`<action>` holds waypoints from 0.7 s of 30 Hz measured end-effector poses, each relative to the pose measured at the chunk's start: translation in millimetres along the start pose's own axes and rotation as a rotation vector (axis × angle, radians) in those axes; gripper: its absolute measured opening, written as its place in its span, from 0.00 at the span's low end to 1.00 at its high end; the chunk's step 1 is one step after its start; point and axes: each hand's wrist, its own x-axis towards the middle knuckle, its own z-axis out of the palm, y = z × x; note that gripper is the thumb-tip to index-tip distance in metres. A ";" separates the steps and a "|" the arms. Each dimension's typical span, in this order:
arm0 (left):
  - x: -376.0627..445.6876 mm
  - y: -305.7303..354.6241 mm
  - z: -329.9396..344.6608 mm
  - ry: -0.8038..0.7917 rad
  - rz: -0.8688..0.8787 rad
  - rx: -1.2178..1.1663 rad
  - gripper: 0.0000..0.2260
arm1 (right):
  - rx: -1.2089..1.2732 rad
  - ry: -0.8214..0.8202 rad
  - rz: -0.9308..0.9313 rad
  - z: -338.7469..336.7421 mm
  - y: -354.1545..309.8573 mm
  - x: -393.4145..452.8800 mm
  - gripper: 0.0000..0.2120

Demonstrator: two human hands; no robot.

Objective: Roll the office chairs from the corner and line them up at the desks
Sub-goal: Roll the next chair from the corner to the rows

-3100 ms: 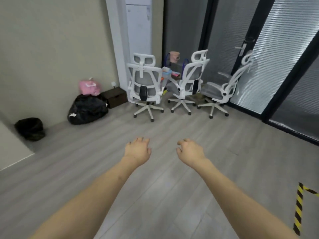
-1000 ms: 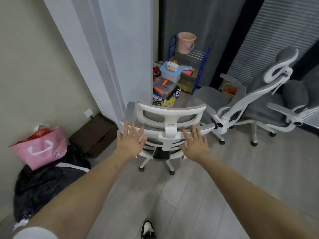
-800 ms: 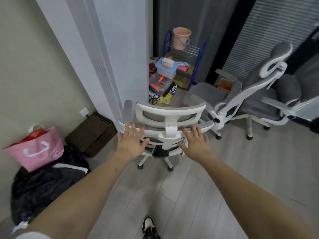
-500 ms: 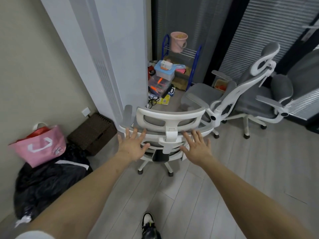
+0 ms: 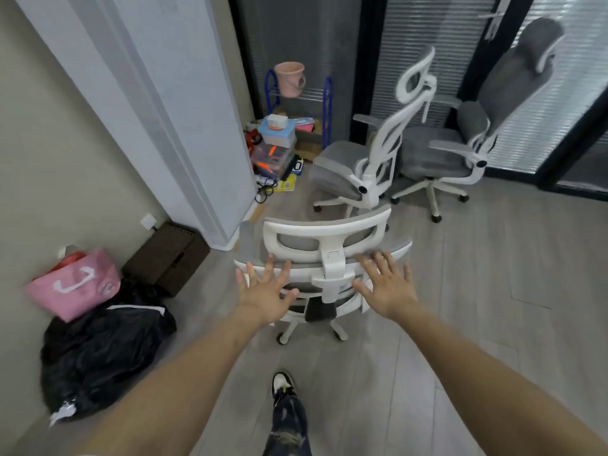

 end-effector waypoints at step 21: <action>-36.6 256.9 26.1 -0.113 0.738 0.401 0.34 | 0.203 0.168 0.825 50.3 127.3 -307.2 0.34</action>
